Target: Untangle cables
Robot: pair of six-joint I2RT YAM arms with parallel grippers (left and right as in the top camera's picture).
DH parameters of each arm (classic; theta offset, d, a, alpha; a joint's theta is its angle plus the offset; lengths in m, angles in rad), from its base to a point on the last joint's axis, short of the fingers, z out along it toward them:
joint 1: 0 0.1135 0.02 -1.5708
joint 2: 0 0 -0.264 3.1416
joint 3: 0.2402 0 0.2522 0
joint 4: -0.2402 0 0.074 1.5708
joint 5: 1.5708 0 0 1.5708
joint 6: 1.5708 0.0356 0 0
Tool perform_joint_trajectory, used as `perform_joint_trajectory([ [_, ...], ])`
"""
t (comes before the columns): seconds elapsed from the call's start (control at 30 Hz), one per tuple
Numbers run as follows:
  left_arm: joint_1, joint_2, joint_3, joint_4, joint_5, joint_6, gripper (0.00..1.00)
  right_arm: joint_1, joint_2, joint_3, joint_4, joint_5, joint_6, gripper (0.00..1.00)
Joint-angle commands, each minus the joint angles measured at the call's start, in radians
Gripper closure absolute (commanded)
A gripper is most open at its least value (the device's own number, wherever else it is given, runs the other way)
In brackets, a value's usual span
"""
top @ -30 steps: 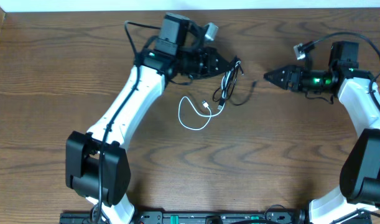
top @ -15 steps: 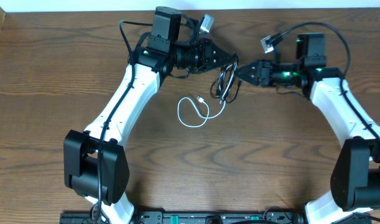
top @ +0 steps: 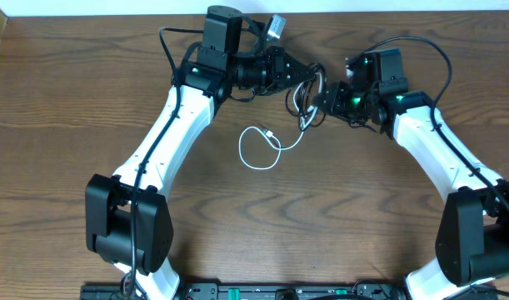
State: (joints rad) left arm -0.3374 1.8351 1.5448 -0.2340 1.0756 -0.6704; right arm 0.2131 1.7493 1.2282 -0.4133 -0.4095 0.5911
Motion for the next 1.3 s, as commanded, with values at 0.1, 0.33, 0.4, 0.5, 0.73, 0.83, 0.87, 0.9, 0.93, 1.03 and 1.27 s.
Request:
perform_joint_trajectory([
  [0.1,0.001,0.001,0.006,0.008,0.032,-0.005,0.93,-0.009,0.009,0.000,-0.022,0.414,0.008,0.91],
  [0.33,0.001,-0.003,0.006,0.018,0.040,-0.043,0.93,-0.068,0.010,0.000,-0.043,0.421,-0.065,0.99],
  [0.4,0.006,-0.011,0.006,0.019,0.040,-0.043,0.92,-0.101,0.010,0.000,-0.071,0.397,-0.113,0.99],
  [0.5,0.019,-0.023,0.006,0.019,0.040,-0.043,0.93,-0.141,0.010,0.000,-0.111,0.363,-0.149,0.99],
  [0.73,0.111,-0.062,0.006,0.019,0.039,-0.041,0.93,-0.272,0.010,0.000,-0.253,0.361,-0.174,0.99],
  [0.83,0.180,-0.065,0.006,0.018,0.038,-0.027,0.93,-0.322,0.010,0.000,-0.293,0.358,-0.175,0.99],
  [0.87,0.201,-0.065,0.006,0.010,0.031,-0.013,0.93,-0.333,0.010,0.000,-0.298,0.347,-0.185,0.99],
  [0.9,0.222,-0.065,0.006,-0.008,0.012,0.008,0.92,-0.344,0.010,0.000,-0.302,0.326,-0.204,0.99],
  [0.93,0.244,-0.065,0.006,-0.036,-0.017,0.036,0.93,-0.354,0.010,0.000,-0.305,0.303,-0.221,0.99],
  [1.03,0.304,-0.064,0.006,-0.159,-0.140,0.154,0.93,-0.371,0.010,0.000,-0.304,0.152,-0.315,0.99],
  [1.27,0.337,-0.064,0.006,-0.340,-0.337,0.337,0.92,-0.356,-0.002,0.003,-0.314,-0.239,-0.458,0.99],
])
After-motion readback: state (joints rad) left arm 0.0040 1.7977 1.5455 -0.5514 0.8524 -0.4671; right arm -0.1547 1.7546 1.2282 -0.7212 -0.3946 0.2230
